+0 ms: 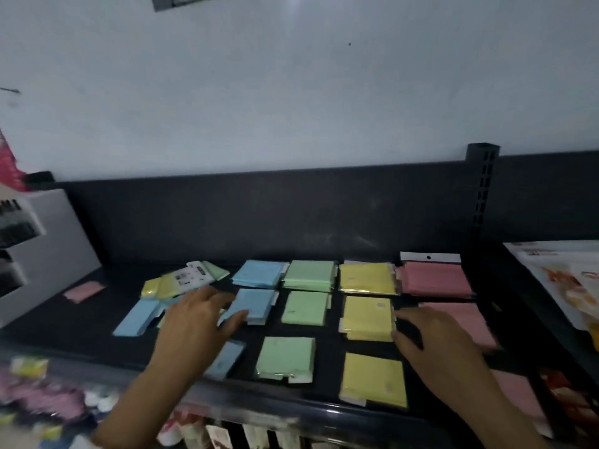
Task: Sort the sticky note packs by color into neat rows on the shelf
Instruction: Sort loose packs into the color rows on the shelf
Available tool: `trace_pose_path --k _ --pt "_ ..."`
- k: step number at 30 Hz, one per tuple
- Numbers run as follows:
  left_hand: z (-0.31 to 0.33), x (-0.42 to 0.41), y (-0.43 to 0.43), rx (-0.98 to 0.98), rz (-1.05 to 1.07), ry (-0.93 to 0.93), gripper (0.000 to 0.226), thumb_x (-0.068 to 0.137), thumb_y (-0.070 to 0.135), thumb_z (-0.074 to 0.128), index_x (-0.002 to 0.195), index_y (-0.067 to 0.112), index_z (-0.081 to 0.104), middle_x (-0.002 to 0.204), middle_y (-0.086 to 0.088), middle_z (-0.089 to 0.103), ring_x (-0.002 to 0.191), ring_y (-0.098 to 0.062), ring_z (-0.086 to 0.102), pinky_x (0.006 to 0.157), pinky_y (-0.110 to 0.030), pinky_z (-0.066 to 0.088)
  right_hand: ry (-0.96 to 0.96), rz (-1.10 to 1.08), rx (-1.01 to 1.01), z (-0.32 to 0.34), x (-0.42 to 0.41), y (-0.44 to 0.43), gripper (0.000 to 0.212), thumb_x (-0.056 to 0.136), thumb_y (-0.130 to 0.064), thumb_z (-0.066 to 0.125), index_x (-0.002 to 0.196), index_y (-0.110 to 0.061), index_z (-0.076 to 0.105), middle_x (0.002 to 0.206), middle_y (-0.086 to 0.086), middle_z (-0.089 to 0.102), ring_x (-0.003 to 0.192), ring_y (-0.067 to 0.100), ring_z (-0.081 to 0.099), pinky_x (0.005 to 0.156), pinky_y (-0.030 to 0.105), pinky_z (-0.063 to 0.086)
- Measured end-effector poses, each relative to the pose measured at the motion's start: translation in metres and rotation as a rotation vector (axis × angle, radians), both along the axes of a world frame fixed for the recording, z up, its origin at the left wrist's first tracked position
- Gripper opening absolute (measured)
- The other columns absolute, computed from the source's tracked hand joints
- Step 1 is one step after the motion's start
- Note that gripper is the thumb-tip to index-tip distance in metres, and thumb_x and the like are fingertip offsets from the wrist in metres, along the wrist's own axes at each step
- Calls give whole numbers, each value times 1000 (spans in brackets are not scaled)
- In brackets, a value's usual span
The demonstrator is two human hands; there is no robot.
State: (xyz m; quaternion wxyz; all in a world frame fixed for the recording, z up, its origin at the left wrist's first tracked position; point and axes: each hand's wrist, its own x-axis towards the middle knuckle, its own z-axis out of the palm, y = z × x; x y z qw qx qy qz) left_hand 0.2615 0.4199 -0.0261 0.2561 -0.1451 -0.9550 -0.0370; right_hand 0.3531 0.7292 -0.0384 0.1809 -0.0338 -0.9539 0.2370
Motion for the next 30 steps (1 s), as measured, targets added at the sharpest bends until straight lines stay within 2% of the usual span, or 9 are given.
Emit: trace_pose_path --k 3,6,10,15,19,21,24,27,30 --pt "1 -5 -56 -27 102 11 42 75 54 54 89 19 73 82 -4 66 73 -30 64 56 -36 50 5 -4 24 1 -9 -27 38 91 -34 54 129 -26 52 134 -8 52 122 12 44 99 24 35" --pt "-6 -11 -100 4 139 1 35 76 50 66 92 19 73 87 -3 66 76 -29 63 56 -36 50 27 20 58 5 -24 -69 38 91 -35 54 128 -27 53 133 -8 53 122 12 44 97 23 35" --pt "-16 -25 -155 3 109 -15 46 73 56 51 92 20 72 86 -1 66 73 -25 62 55 -32 47 24 89 34 7 -47 -152 40 91 -34 54 130 -25 52 134 -8 51 125 11 41 101 22 32" --pt "-24 -47 -229 -26 57 -59 35 74 53 63 92 24 72 77 4 62 69 -22 62 51 -29 43 -9 142 51 4 -81 -259 42 92 -35 54 132 -25 49 137 -9 48 126 9 40 103 18 30" --pt "-31 -66 -278 -25 11 -75 33 69 49 74 92 24 72 75 4 62 69 -21 62 51 -33 47 -30 146 73 1 -106 -323 41 92 -36 52 132 -25 49 135 -8 49 124 11 41 102 23 34" --pt "-35 -75 -298 -19 -12 -82 34 74 53 65 91 25 72 75 5 62 69 -20 62 52 -33 47 -51 135 90 -1 -117 -348 41 93 -36 51 131 -24 50 134 -7 51 123 13 42 101 25 36" --pt "-36 -88 -316 -19 -64 -97 47 76 59 42 90 25 72 73 5 61 67 -19 62 51 -30 47 -70 119 112 -3 -133 -374 37 92 -33 53 127 -21 54 129 -3 55 118 15 47 97 28 41" --pt "-36 -99 -325 11 -127 -134 52 76 61 37 95 26 71 78 6 62 71 -18 62 54 -31 48 -98 93 157 -5 -145 -391 38 90 -33 55 127 -21 54 128 -3 56 118 15 47 96 28 42" --pt "-34 -111 -321 71 -199 -178 60 75 66 33 105 27 68 90 7 63 83 -18 62 64 -33 51 -112 65 242 -6 -158 -394 38 88 -33 57 123 -20 54 124 -3 57 116 15 49 92 25 40"
